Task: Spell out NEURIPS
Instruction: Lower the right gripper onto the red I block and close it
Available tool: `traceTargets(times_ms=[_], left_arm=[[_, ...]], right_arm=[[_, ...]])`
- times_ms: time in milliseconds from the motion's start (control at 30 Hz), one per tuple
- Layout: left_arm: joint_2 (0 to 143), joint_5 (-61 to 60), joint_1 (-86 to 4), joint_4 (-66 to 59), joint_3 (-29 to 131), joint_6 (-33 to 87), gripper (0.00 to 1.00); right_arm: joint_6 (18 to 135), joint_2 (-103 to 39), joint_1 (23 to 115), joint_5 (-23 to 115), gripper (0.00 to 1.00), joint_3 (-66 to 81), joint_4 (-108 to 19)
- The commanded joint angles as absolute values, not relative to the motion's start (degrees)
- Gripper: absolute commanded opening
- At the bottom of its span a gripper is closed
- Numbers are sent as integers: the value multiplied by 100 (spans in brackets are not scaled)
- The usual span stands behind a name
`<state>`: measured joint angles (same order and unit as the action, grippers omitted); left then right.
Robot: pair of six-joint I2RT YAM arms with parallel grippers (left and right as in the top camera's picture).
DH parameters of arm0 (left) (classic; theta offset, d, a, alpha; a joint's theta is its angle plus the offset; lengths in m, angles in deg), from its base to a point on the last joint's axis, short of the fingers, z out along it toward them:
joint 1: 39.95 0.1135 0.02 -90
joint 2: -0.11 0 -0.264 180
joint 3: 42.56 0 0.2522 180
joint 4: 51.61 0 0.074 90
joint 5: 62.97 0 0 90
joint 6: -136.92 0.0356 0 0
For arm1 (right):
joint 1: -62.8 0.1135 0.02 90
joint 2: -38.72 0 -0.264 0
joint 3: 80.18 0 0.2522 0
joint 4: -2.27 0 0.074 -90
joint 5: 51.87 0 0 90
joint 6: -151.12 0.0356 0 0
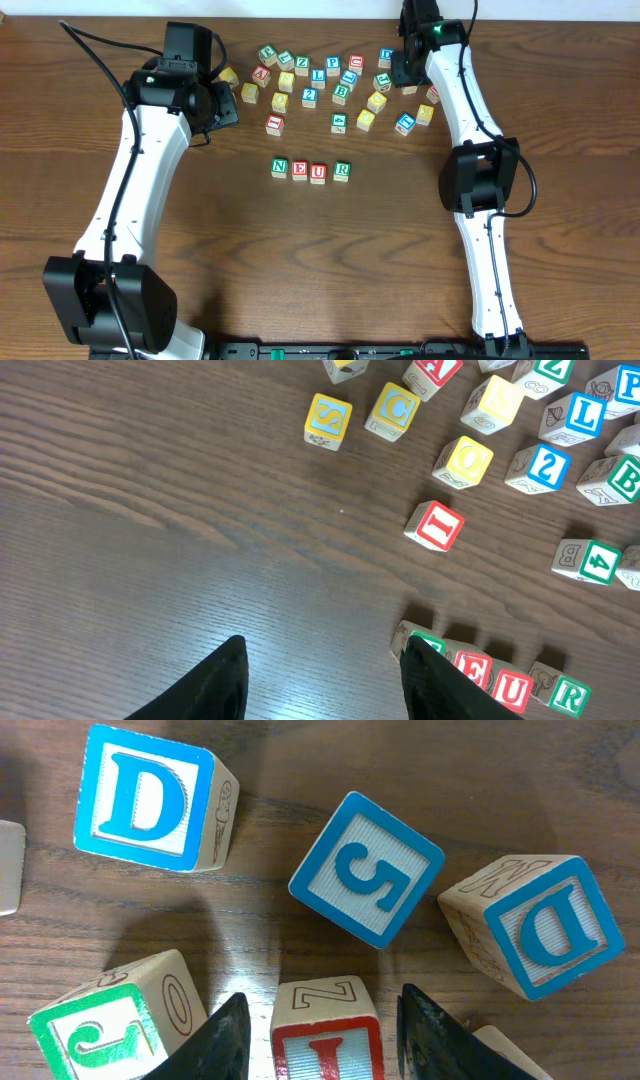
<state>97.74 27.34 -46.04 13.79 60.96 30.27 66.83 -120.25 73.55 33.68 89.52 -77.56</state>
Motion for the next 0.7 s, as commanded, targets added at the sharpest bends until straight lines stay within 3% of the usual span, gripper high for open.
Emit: traceTargets(times_ms=[0, 667], left_arm=[[9726, 2767, -4575, 1394, 6131, 3082, 49], [9726, 2767, -4575, 1394, 6131, 3082, 49]], right_arm=[[6615, -12121, 7372, 3397, 41, 8989, -7764], [6399, -12150, 7372, 3377, 33, 8893, -7917]])
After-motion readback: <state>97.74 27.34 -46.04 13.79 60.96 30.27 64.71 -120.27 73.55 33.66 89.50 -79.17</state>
